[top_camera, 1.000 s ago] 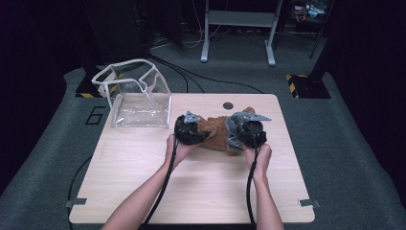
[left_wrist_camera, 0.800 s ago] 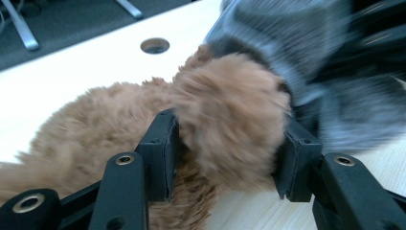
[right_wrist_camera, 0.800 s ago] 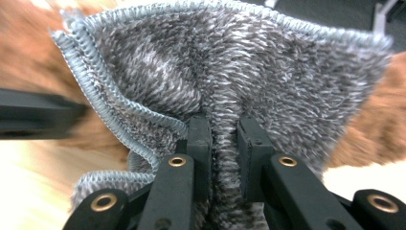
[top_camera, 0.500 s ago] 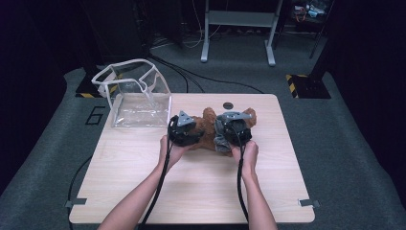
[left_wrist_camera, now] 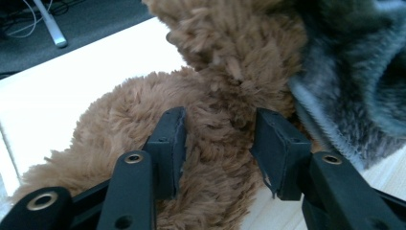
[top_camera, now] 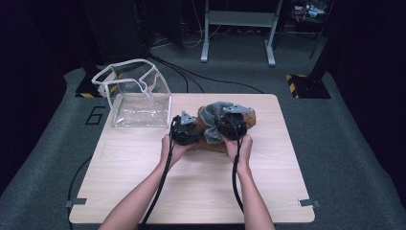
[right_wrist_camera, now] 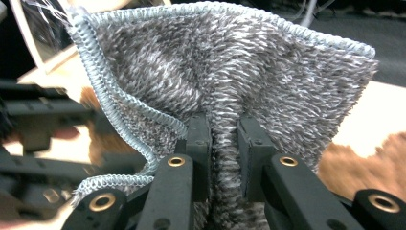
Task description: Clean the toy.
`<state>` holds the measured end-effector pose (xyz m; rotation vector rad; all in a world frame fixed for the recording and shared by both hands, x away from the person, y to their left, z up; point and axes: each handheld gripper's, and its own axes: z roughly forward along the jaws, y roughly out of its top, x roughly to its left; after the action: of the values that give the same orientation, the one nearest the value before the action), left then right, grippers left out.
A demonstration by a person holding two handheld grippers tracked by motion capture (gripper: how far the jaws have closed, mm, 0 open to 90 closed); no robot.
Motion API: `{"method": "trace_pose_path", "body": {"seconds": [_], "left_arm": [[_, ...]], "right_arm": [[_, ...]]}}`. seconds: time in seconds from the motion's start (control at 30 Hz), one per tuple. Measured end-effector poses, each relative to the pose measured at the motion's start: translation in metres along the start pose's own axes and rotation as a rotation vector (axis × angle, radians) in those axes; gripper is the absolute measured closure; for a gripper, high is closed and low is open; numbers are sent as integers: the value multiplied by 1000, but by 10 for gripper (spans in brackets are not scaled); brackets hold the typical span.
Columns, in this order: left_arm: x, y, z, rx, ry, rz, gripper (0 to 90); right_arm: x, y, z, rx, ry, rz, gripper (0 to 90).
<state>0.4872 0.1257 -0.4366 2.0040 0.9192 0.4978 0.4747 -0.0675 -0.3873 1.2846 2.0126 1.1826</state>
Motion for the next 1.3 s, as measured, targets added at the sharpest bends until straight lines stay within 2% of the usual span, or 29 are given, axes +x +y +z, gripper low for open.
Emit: {"method": "trace_pose_path", "body": {"seconds": [0.07,0.1,0.13,0.2,0.27,0.33,0.47,0.5,0.53,0.6,0.67,0.73,0.8,0.83,0.9,0.93,1.03,1.13,1.2,1.3], "left_arm": [[1,-1,1,6,4,1,559],[2,-2,1,5,2,-9,566],[3,-3,2,4,3,-11,573],[4,-4,3,4,-1,-14,576],[4,-4,3,0,-1,-16,577],[4,-4,4,-5,1,-17,577],[4,-4,5,-3,4,-17,576],[4,-4,5,-4,4,-18,576],[4,-4,5,-5,4,-19,574],[4,-4,5,-6,5,-19,571],[4,-4,5,-6,5,-16,569],[4,-4,5,-9,4,-14,568],[4,-4,3,-7,2,-10,569],[4,-4,3,-12,-3,-9,568],[4,-5,0,-32,-5,9,563],[2,-5,-1,-38,4,21,537],[-5,-10,-10,-61,55,71,452],[-7,-17,-16,-63,107,107,407],[-3,-22,-18,-57,126,101,400],[8,-29,-19,-45,132,63,406]], "right_arm": [[3,0,11,50,-1,-19,777],[3,-1,17,93,-19,-43,777],[3,-4,22,135,-57,-46,778],[-3,-11,25,181,-122,-53,779],[-16,-17,21,183,-131,-23,780],[-27,-21,14,196,-198,-33,781],[-51,-26,0,215,-273,-6,779],[-55,-26,-4,207,-278,4,778],[-57,-25,-9,190,-280,19,777],[-54,-22,-19,132,-235,37,775],[-43,-20,-23,101,-168,20,775],[-28,-22,-16,114,-115,-2,774],[-17,-28,-2,165,-118,-21,775],[-17,-32,6,184,-130,-29,776],[-26,-37,11,176,-121,13,778],[-30,-37,10,170,-120,40,778],[-36,-38,9,161,-118,57,778],[-35,-38,9,161,-127,54,778],[-35,-38,9,163,-125,53,777],[-36,-36,6,163,-145,60,776]]}}
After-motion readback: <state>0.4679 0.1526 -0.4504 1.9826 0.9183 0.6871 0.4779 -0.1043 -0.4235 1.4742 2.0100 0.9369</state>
